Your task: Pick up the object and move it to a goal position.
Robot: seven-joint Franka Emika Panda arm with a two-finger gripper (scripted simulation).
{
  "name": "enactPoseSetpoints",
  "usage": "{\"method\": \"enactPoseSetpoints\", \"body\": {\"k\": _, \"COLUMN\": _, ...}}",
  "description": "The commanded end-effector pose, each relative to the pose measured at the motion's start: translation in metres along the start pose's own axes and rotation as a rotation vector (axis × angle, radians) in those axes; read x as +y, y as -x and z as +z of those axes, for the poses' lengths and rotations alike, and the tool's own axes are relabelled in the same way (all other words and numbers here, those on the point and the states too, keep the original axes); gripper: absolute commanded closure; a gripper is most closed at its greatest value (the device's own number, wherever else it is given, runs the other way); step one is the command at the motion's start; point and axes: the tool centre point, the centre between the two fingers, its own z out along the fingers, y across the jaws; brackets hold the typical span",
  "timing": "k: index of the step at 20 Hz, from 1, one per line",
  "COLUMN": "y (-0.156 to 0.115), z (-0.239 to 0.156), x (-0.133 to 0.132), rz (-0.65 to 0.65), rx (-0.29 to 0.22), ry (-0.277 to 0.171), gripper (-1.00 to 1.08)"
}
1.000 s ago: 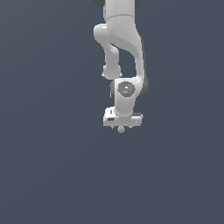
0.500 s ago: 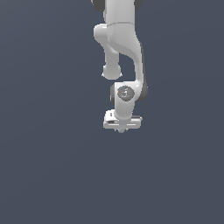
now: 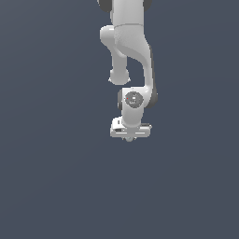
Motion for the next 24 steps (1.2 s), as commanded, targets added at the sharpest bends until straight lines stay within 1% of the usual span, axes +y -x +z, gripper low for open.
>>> {"method": "enactPoseSetpoints", "body": {"k": 1, "y": 0.000, "z": -0.002, "x": 0.001, "rz": 0.000, "rx": 0.001, "ry": 0.000, "gripper": 1.08}}
{"method": "enactPoseSetpoints", "body": {"k": 7, "y": 0.004, "z": -0.018, "x": 0.011, "rz": 0.000, "rx": 0.001, "ry": 0.000, "gripper": 1.08}}
{"method": "enactPoseSetpoints", "body": {"k": 12, "y": 0.010, "z": -0.045, "x": 0.028, "rz": 0.000, "rx": 0.001, "ry": 0.000, "gripper": 1.08}}
{"method": "enactPoseSetpoints", "body": {"k": 17, "y": 0.020, "z": -0.084, "x": 0.053, "rz": 0.000, "rx": 0.001, "ry": -0.001, "gripper": 1.08}}
{"method": "enactPoseSetpoints", "body": {"k": 24, "y": 0.036, "z": -0.155, "x": 0.097, "rz": 0.000, "rx": 0.001, "ry": -0.002, "gripper": 1.08}}
